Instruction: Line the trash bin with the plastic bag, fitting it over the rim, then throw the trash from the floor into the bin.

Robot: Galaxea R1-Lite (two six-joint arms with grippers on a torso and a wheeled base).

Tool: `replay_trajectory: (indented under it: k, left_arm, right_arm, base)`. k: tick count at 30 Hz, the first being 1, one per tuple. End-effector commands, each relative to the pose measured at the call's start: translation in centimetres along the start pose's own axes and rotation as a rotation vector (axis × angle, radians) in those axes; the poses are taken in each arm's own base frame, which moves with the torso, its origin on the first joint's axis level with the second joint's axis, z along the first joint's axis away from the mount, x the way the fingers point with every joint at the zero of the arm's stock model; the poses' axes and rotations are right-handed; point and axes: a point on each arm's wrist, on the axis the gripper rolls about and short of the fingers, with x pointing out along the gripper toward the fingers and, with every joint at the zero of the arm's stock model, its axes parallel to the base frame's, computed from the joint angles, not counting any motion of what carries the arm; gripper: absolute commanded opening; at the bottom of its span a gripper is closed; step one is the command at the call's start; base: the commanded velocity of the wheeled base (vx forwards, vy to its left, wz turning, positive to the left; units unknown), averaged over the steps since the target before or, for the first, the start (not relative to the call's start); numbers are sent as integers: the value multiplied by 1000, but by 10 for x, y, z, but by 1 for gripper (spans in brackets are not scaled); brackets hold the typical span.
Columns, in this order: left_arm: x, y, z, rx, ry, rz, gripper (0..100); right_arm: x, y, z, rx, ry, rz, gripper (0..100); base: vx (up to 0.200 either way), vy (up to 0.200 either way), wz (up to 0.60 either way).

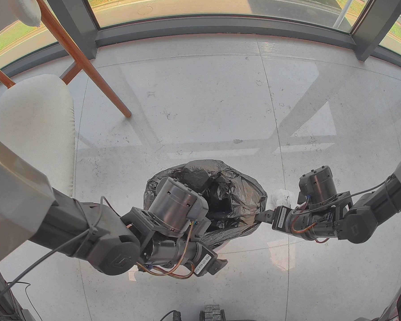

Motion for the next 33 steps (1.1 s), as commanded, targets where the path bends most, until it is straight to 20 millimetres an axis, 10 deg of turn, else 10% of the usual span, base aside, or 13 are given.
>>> replay_trajectory:
  k: [1, 11, 18, 33]
  left_arm:
    - [17, -2, 12, -123, -24, 1, 100]
    - [18, 0, 33, -282, -86, -11, 100]
    - [32, 2, 43, -344, -107, -11, 100]
    - [50, 0, 43, -401, -85, -10, 100]
  right_arm:
    - [-24, 0, 6, 24, -31, 53, 100]
    - [-16, 10, -49, -84, 128, 37, 100]
    - [-16, 15, -38, -68, 99, 60, 100]
    - [-87, 14, 5, -4, -63, 265, 100]
  base:
    - [0, 0, 0]
    - [0, 0, 0]
    - [0, 0, 0]
    - [0, 0, 0]
